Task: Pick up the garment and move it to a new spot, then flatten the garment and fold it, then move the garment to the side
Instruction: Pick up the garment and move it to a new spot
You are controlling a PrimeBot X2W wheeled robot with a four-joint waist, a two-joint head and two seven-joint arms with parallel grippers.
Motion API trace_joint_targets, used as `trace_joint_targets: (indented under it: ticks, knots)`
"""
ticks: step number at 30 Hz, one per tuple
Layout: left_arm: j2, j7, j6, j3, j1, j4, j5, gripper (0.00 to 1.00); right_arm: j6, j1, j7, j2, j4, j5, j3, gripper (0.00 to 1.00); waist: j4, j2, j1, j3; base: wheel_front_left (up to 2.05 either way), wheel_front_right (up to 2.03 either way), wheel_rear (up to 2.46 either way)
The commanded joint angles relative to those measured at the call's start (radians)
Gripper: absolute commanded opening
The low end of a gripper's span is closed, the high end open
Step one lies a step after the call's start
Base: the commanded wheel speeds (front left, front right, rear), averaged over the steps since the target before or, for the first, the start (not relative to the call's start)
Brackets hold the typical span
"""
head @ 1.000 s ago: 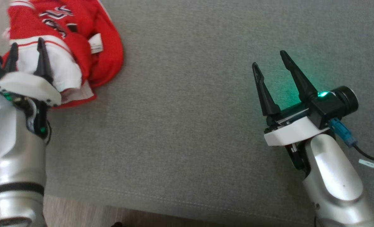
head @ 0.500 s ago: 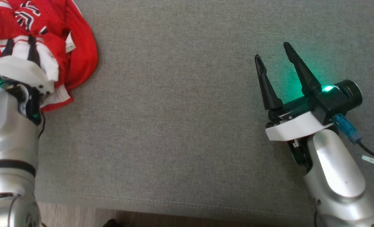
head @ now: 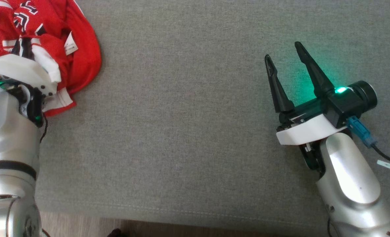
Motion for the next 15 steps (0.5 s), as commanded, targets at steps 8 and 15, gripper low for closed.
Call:
trace_joint_targets:
  ticks: [8, 15]
  knots:
    - [0.050, -0.011, -0.001, -0.007, -0.011, 0.001, -0.018, 0.00, 0.008, 0.001, -0.009, 0.018, -0.028, 0.006, 0.018, 1.00, 0.000, 0.0000, 0.0000, -0.009, 0.00, 0.00, 0.00]
    - [0.051, -0.022, -0.004, -0.033, -0.030, -0.124, -0.006, 0.00, 0.008, 0.013, -0.009, 0.023, -0.022, 0.011, 0.006, 1.00, 0.006, 0.0000, 0.0000, -0.038, 0.00, 0.00, 0.00]
